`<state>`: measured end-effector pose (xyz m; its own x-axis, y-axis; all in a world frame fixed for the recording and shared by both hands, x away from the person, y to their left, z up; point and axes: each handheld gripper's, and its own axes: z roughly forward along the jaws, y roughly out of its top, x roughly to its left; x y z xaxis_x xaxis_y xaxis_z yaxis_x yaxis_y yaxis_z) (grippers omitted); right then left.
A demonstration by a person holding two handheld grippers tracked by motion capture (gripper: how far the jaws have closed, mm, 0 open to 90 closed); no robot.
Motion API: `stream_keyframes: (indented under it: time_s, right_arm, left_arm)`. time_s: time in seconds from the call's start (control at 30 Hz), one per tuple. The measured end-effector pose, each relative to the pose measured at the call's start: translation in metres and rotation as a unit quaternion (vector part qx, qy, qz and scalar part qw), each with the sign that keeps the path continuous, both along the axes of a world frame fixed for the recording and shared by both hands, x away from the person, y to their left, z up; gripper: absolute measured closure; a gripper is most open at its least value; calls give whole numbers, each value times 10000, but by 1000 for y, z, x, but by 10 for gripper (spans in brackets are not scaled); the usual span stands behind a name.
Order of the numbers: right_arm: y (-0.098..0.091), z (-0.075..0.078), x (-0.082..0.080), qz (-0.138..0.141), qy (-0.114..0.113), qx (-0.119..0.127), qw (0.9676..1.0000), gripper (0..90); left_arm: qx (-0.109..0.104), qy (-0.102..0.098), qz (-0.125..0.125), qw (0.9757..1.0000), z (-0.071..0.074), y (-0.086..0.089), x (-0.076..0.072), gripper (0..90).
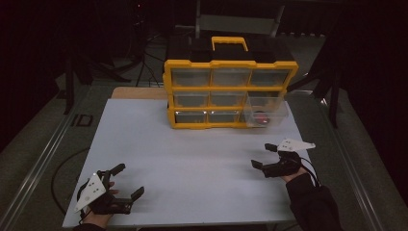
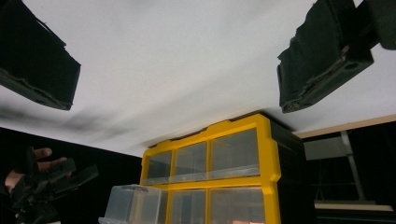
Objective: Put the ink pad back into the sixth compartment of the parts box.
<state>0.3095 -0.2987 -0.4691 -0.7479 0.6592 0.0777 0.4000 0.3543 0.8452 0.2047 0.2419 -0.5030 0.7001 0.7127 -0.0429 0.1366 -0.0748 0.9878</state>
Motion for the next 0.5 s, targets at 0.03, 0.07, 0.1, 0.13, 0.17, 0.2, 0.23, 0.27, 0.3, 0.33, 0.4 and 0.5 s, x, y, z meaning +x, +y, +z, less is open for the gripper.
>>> stream_keyframes:
  time_s: [0.03,0.07,0.1,0.13,0.17,0.2,0.23,0.27,0.3,0.33,0.4,0.5]
  right_arm:
    - [0,-4,-3,77,8,46,10000,99]
    - [1,-7,-4,111,31,36,9999,99]
    - [1,-9,-6,128,37,8,9999,99]
    - [1,-9,-6,128,37,8,9999,99]
    - [2,-11,-7,140,39,-6,9999,99]
    - [2,-13,-9,148,67,-3,9999,99]
    - [3,-15,-10,163,89,10,9998,99]
    - [4,-20,-15,202,114,28,9997,99]
    - [4,-20,-15,202,114,28,9997,99]
    - [5,-22,-17,234,125,19,9996,99]
    - [7,-26,-22,314,124,-34,9994,99]
    - [10,-34,-29,421,119,-24,9990,99]
  left_arm:
    - [4,1,0,10000,0,0,0,1]
    - [3,4,-1,10000,0,0,0,1]
    - [7,4,-3,10000,0,0,0,1]
    - [8,3,-8,10000,0,0,0,1]
    - [5,3,-10,10000,0,0,0,1]
    - [4,5,-8,10000,0,0,0,1]
    - [6,7,-8,10000,0,0,0,1]
    - [6,6,-10,10000,0,0,0,1]
    - [6,7,-8,10000,0,0,0,1]
    - [5,7,-8,10000,0,0,0,1]
    - [3,5,-10,10000,0,0,0,1]
    - [4,6,-12,10000,0,0,0,1]
